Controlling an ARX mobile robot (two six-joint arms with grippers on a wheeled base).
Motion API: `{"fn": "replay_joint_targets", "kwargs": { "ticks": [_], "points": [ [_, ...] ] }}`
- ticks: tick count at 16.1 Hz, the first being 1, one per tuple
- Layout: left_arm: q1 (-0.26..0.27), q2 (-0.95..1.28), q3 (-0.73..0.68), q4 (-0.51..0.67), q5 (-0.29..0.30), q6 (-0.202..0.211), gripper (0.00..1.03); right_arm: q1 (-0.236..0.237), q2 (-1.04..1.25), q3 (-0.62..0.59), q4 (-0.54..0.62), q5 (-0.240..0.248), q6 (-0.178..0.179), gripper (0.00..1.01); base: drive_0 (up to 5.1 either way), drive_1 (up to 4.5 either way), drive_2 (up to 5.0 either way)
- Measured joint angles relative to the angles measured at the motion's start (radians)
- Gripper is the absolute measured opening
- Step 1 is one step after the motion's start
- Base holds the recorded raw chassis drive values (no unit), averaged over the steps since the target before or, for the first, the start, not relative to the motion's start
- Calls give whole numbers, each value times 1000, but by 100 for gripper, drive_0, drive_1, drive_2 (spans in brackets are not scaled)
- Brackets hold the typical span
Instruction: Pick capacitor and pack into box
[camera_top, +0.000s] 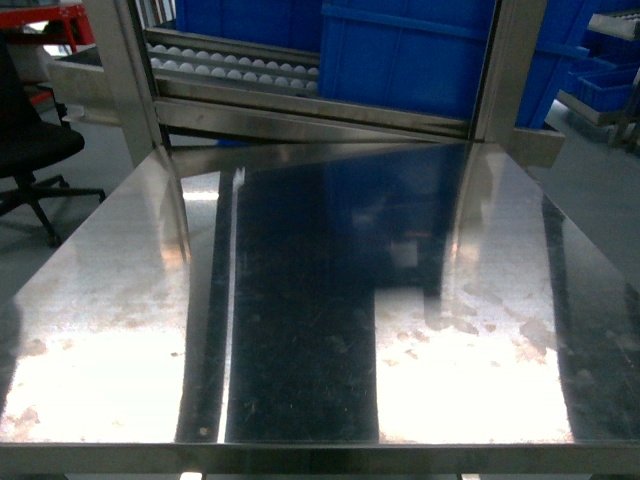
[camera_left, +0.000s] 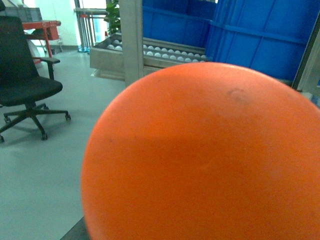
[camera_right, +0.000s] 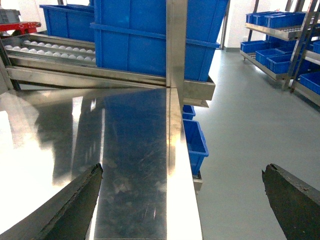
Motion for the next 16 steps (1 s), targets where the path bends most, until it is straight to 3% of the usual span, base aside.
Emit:
{"fn": "replay_joint_targets", "kwargs": {
  "ticks": [16],
  "points": [
    [0,0,0,-4,-1,0,44,0,0,0,-3,0,0,98,0,0,0]
  ]
}}
